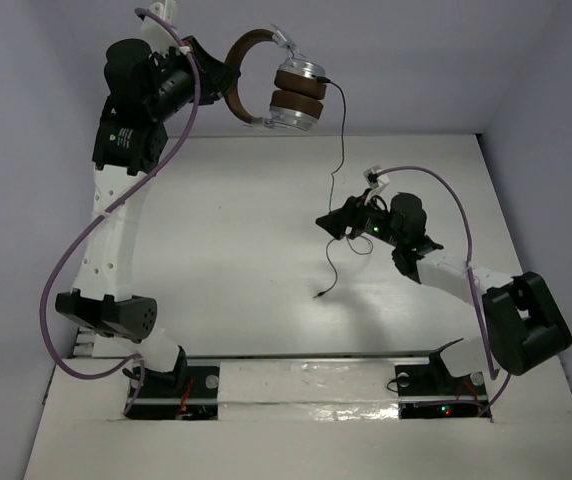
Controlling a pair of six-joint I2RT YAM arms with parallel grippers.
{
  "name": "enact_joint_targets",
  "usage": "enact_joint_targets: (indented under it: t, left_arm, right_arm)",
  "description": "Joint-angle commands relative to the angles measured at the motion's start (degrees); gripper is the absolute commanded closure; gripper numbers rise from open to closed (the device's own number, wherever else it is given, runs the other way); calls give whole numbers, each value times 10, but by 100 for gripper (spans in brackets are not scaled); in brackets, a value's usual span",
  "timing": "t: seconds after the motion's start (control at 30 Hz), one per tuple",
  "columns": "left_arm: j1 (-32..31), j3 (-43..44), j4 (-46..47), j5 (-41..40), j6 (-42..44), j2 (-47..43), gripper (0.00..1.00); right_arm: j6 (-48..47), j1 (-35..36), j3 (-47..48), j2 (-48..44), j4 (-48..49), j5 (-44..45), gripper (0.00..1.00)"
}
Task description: Wrap the headphones
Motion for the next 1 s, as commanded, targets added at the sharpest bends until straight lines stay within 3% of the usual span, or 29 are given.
enact_joint_targets:
  t: [0.0,0.13,0.53,0.57,0.6,0.67,0.7,0.73,0.8,0.97]
  left_arm:
    - [24,7,91,25,-63,-37,100]
    - [39,11,112,48,-94,-33,100]
    - [111,14,147,102,-145,-39,100]
    - [118,14,148,104,-147,-40,100]
    - [119,9,148,102,-148,-43,100]
    - [119,-15,167,90,-153,-54,100]
    - [119,-69,186,87,-163,-71,100]
    - [119,-99,228,82,-174,-80,100]
    - [119,-197,270,56,-204,-103,100]
    - [119,-319,329,-32,-233,-101,100]
  right_arm:
    - [4,9,-12,10,75,-6,35]
    - [7,15,-22,16,79,23,41]
    - [4,15,-21,62,94,37,40]
    - [3,15,-21,62,94,37,42]
    - [7,15,-21,63,97,34,65]
    - [24,15,-21,60,102,23,82]
    - [29,22,-18,59,96,27,93]
    - [26,34,-11,57,77,46,98]
    - [14,51,30,52,-6,79,100]
    - [-12,110,108,24,-166,222,100]
